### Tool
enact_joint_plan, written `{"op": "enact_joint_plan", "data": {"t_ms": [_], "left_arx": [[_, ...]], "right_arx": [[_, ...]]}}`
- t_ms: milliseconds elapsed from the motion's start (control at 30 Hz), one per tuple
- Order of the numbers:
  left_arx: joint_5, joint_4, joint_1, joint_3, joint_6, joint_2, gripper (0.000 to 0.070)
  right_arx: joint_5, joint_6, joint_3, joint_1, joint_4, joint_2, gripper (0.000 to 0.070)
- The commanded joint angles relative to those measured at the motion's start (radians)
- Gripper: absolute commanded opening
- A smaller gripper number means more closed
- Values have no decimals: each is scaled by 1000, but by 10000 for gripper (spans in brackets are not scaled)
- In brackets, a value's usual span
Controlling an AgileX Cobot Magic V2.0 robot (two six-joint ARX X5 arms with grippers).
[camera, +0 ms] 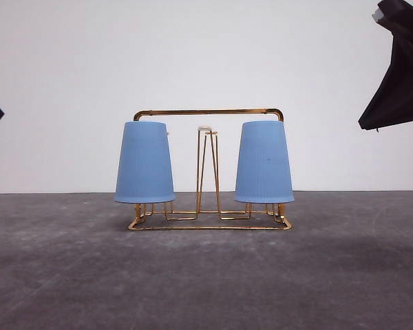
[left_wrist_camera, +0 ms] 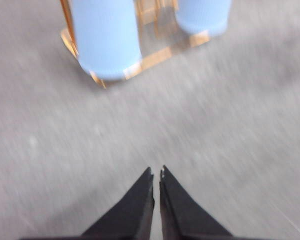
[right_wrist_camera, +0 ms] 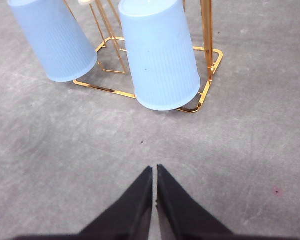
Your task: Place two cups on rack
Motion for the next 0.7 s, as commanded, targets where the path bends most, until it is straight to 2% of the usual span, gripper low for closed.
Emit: {"op": "enact_joint_plan", "data": {"t_ms": [0, 67, 167, 300, 467, 567, 667], "left_arx": [[3, 113, 16, -80, -60, -83, 0], [3, 201, 52, -165, -121, -187, 0], [3, 238, 125, -250, -155, -326, 0], [-7, 238, 244, -306, -142, -438, 0], [-25, 256, 365, -355, -81, -475, 0], [-35, 289, 403, -393, -80, -477, 0], [-40, 262, 405, -402, -79, -477, 0]], "right_arx": [[0, 10, 9, 5, 11, 3, 12], [0, 10, 9, 5, 11, 3, 12], [0, 10, 9, 5, 11, 3, 12], [0, 10, 9, 5, 11, 3, 12], [0, 10, 9, 5, 11, 3, 12], [0, 10, 9, 5, 11, 3, 12], [0, 10, 9, 5, 11, 3, 12]]}}
